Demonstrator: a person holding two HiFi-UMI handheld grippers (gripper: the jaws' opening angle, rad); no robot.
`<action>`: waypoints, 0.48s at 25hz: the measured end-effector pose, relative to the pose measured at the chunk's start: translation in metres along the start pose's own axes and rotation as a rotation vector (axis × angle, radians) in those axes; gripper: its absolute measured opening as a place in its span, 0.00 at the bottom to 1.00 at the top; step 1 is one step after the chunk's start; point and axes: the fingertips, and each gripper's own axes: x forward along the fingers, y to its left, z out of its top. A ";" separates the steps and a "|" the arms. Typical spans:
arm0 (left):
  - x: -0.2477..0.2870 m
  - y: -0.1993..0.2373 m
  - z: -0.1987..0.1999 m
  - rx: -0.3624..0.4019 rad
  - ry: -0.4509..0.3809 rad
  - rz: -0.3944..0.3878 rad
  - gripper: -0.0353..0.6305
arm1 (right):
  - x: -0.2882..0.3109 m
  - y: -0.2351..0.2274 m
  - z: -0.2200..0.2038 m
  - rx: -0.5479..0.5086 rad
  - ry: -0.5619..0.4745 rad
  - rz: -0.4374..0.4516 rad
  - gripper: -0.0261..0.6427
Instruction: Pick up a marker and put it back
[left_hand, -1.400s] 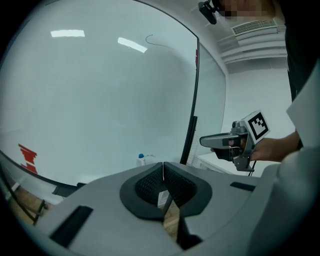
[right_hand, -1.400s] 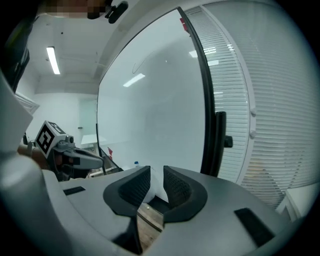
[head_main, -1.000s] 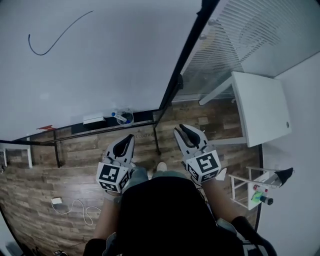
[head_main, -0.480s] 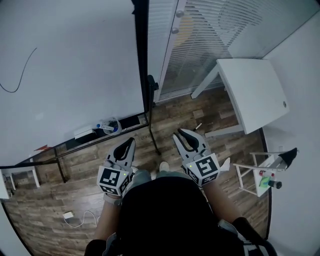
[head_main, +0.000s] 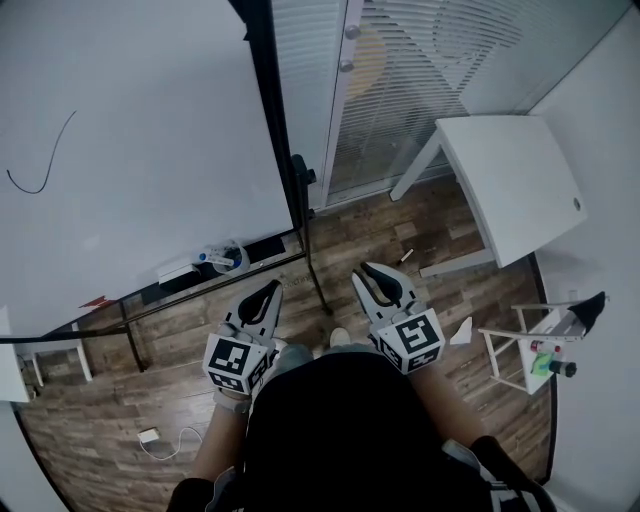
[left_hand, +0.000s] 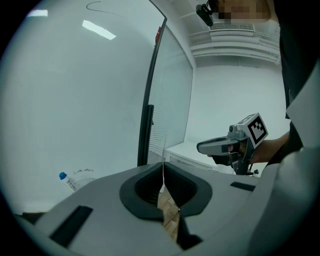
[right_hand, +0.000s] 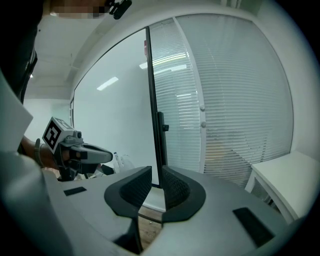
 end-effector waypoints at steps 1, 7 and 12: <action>0.000 0.000 0.000 0.001 0.001 0.001 0.09 | 0.000 0.000 0.000 0.001 -0.004 0.000 0.17; -0.003 0.003 0.000 -0.003 0.000 0.026 0.09 | 0.001 0.002 0.001 0.013 -0.021 0.003 0.17; -0.006 0.008 0.005 -0.030 -0.008 0.072 0.09 | 0.004 0.012 -0.001 0.011 -0.015 0.035 0.17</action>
